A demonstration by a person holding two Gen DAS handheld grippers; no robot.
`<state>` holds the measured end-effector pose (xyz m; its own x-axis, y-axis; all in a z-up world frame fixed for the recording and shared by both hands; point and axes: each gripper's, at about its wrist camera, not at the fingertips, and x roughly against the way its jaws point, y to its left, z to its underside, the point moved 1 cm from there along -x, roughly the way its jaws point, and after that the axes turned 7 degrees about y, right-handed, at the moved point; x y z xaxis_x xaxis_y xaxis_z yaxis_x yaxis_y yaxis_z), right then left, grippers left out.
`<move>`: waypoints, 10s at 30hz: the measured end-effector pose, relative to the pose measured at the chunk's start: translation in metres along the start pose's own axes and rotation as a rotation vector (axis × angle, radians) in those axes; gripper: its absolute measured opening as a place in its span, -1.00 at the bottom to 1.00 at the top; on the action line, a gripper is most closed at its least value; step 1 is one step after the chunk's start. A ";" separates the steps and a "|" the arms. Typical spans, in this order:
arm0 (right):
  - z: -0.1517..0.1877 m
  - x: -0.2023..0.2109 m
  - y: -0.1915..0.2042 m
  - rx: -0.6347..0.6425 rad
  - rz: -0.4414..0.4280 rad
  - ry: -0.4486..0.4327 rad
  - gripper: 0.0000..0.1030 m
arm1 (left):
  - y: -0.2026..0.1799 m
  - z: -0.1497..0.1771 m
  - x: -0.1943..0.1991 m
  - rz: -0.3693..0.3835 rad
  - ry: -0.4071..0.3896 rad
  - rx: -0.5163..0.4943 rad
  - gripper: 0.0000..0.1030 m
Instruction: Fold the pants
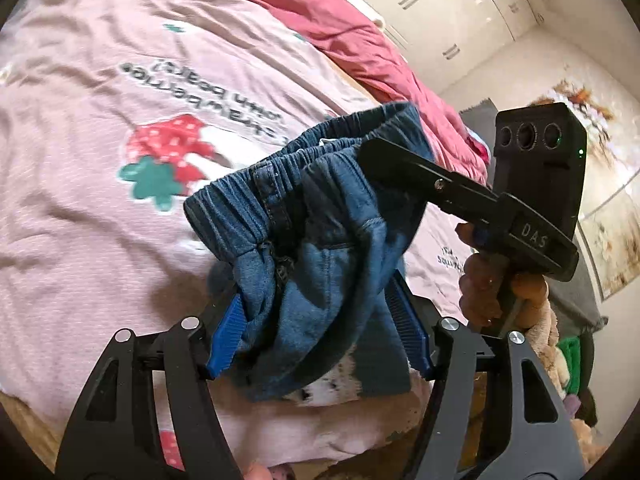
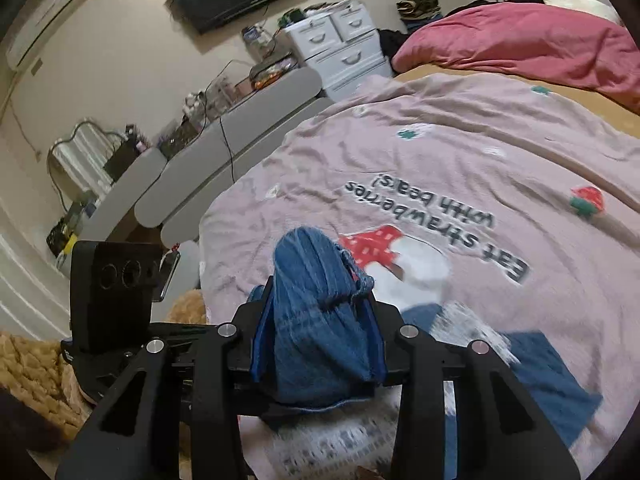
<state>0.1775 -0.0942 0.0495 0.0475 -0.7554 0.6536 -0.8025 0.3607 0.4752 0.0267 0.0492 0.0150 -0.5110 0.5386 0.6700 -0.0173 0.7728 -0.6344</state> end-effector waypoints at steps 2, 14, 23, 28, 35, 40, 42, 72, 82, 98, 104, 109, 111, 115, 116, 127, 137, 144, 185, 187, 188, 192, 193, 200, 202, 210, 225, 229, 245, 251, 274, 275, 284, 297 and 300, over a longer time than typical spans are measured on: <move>0.009 0.010 -0.007 -0.017 0.003 -0.019 -0.25 | -0.010 -0.002 -0.007 0.000 0.010 -0.015 0.14; 0.069 0.068 -0.052 -0.141 0.098 -0.118 0.15 | -0.057 0.007 -0.065 0.060 0.146 -0.197 0.27; 0.093 0.054 -0.055 -0.178 0.245 -0.006 0.16 | -0.082 0.034 -0.105 -0.007 0.274 -0.348 0.37; 0.114 0.027 -0.069 -0.179 0.322 0.154 0.16 | -0.082 0.044 -0.106 -0.022 0.304 -0.379 0.37; 0.131 0.034 -0.076 -0.226 0.319 0.144 0.17 | -0.080 0.020 -0.044 -0.118 0.131 -0.398 0.37; 0.122 0.050 -0.069 -0.250 0.286 0.083 0.21 | -0.048 0.004 -0.039 -0.266 0.094 -0.351 0.37; 0.117 0.064 -0.062 -0.239 0.307 0.039 0.21 | -0.031 0.001 -0.041 -0.309 0.094 -0.330 0.03; 0.052 -0.028 -0.043 -0.052 0.310 0.269 -0.87 | -0.050 0.051 -0.078 -0.247 0.248 -0.506 -0.55; 0.041 -0.030 -0.058 -0.052 0.457 0.244 -0.95 | -0.046 0.045 -0.076 -0.234 0.246 -0.500 -0.55; 0.066 0.040 -0.041 -0.183 0.434 0.009 0.18 | -0.046 0.053 -0.073 -0.226 0.240 -0.493 -0.48; 0.098 0.072 -0.017 -0.159 0.472 -0.070 0.19 | -0.050 0.053 -0.065 -0.206 0.240 -0.497 -0.34; 0.131 0.087 -0.003 -0.148 0.525 -0.088 0.19 | -0.052 0.045 -0.041 -0.179 0.213 -0.476 -0.15; 0.141 0.088 0.006 -0.132 0.531 -0.091 0.19 | -0.052 0.038 -0.034 -0.186 0.194 -0.466 -0.13; 0.157 0.080 0.033 -0.088 0.482 -0.094 0.19 | -0.036 0.016 -0.022 -0.223 0.146 -0.429 -0.06; 0.158 0.075 0.040 -0.072 0.469 -0.090 0.19 | -0.032 0.012 -0.023 -0.229 0.147 -0.415 -0.06; 0.144 -0.024 0.108 0.331 0.521 0.056 -0.06 | -0.026 -0.039 -0.073 -0.191 0.243 -0.391 -0.07; 0.156 -0.041 0.103 0.435 0.532 0.128 -0.93 | -0.017 -0.041 -0.118 -0.207 0.333 -0.382 -0.06; 0.172 -0.039 0.085 0.291 0.463 0.129 -0.83 | -0.013 -0.038 -0.124 -0.197 0.323 -0.371 -0.03; 0.170 0.045 -0.067 -0.608 0.406 -0.127 -0.05 | -0.023 -0.028 -0.124 -0.212 0.216 -0.355 0.05; 0.170 0.044 -0.069 -0.602 0.404 -0.138 -0.05 | -0.022 -0.028 -0.124 -0.212 0.214 -0.351 0.05; 0.170 0.043 -0.069 -0.598 0.405 -0.142 -0.05 | -0.023 -0.028 -0.125 -0.216 0.212 -0.353 0.05; 0.170 0.041 -0.068 -0.580 0.418 -0.145 -0.18 | -0.025 -0.027 -0.129 -0.237 0.207 -0.358 0.05; 0.171 0.040 -0.067 -0.576 0.422 -0.149 -0.25 | -0.025 -0.026 -0.129 -0.239 0.203 -0.358 0.04; 0.158 0.034 -0.037 -0.460 0.546 -0.148 -0.66 | -0.040 -0.025 -0.117 -0.238 0.156 -0.368 -0.40; 0.151 0.038 -0.026 -0.424 0.589 -0.161 -0.67 | -0.048 -0.027 -0.108 -0.212 0.138 -0.381 -0.45; 0.122 0.050 -0.007 -0.336 0.619 -0.215 -0.79 | -0.070 -0.042 -0.090 -0.181 0.082 -0.418 -0.46; 0.070 0.034 -0.062 -0.337 0.658 -0.192 -0.79 | -0.058 -0.095 -0.121 -0.250 0.044 -0.402 -0.46; 0.079 0.023 -0.077 -0.378 0.682 -0.151 -0.74 | -0.043 -0.094 -0.132 -0.281 0.065 -0.375 -0.45; 0.110 0.018 -0.114 -0.533 0.737 -0.087 0.12 | -0.008 -0.091 -0.144 -0.316 0.095 -0.305 0.12; 0.111 0.018 -0.114 -0.533 0.757 -0.085 0.28 | -0.003 -0.089 -0.140 -0.313 0.090 -0.289 0.31; 0.136 0.079 -0.011 -0.421 0.830 -0.308 0.91 | -0.026 -0.046 -0.055 -0.313 -0.042 -0.298 0.82; 0.140 0.082 -0.005 -0.416 0.833 -0.319 0.91 | -0.026 -0.040 -0.051 -0.311 -0.047 -0.296 0.82; 0.171 0.080 0.028 -0.394 0.845 -0.327 0.91 | -0.021 0.006 -0.040 -0.366 -0.057 -0.327 0.82; 0.206 0.044 0.044 -0.407 0.826 -0.261 0.92 | -0.003 0.038 -0.047 -0.367 -0.039 -0.306 0.82; 0.205 0.041 0.040 -0.413 0.832 -0.251 0.92 | -0.002 0.038 -0.049 -0.368 -0.034 -0.304 0.82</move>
<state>0.0248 -0.2231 -0.0255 -0.6093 -0.2487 0.7529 -0.2472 0.9618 0.1177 0.0188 0.0085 -0.0311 -0.5457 0.2029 0.8130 0.0468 0.9761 -0.2122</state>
